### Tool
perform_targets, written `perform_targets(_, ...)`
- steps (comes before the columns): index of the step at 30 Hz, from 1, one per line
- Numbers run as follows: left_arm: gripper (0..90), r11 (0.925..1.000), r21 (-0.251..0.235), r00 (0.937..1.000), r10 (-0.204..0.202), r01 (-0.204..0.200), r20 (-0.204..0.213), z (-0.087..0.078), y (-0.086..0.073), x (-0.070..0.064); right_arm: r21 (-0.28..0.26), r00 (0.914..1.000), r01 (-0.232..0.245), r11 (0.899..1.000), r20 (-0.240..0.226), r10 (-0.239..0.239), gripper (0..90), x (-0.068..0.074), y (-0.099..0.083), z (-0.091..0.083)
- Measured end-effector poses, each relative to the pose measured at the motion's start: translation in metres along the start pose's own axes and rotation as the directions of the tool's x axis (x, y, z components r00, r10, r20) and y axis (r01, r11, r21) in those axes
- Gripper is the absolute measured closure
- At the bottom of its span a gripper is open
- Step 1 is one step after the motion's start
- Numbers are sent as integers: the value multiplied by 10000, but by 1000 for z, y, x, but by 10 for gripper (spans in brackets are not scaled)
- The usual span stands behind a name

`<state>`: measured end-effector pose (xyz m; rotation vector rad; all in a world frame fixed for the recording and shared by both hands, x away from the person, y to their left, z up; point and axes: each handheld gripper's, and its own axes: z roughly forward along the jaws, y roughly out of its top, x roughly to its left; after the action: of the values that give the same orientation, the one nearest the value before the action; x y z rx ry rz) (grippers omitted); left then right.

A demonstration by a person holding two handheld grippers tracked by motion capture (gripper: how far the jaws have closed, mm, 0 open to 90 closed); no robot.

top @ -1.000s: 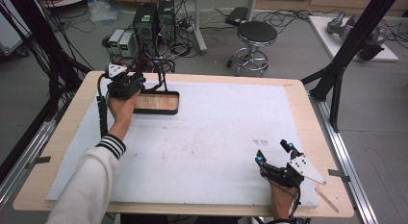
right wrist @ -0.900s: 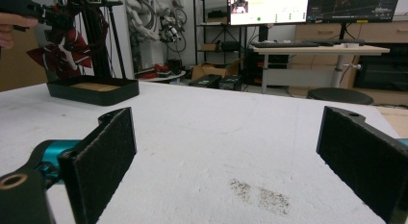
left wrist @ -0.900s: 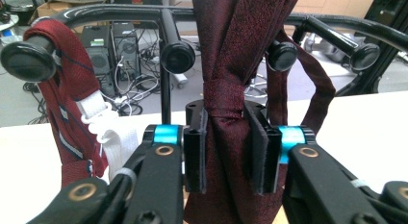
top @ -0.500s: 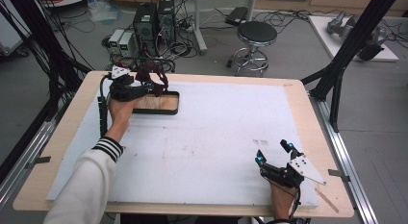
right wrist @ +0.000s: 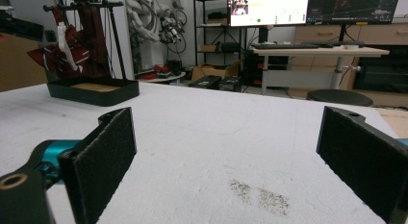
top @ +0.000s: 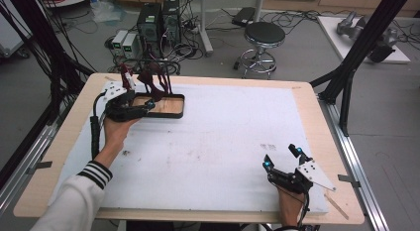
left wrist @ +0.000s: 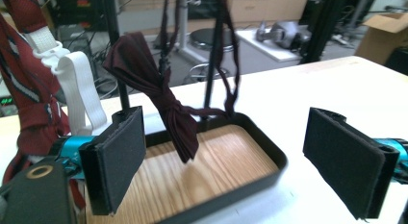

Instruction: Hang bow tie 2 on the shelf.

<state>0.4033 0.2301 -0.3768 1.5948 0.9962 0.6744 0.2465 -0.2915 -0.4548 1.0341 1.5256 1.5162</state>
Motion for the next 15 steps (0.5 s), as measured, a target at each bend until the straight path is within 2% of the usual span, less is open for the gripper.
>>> perform_targets(4,151,9981,-487,9980,408,-384,491,-25,-8,-5,36,10000,-22,10000,-10,22,57,1,0,0)
perform_targets(9,151,9894,-1335,9929,707,-577,954,-56,-16,-11,20,10000,42,10000,-11,-42,57,1,0,0)
perform_targets(13,151,9816,-1626,9880,1177,-1006,997,-75,-25,-11,48,10000,16,10000,0,-16,57,0,0,0)
perform_targets(15,151,9805,-1721,9871,1150,-949,1112,-83,-32,-9,36,10000,45,10000,-5,-45,57,0,0,0)
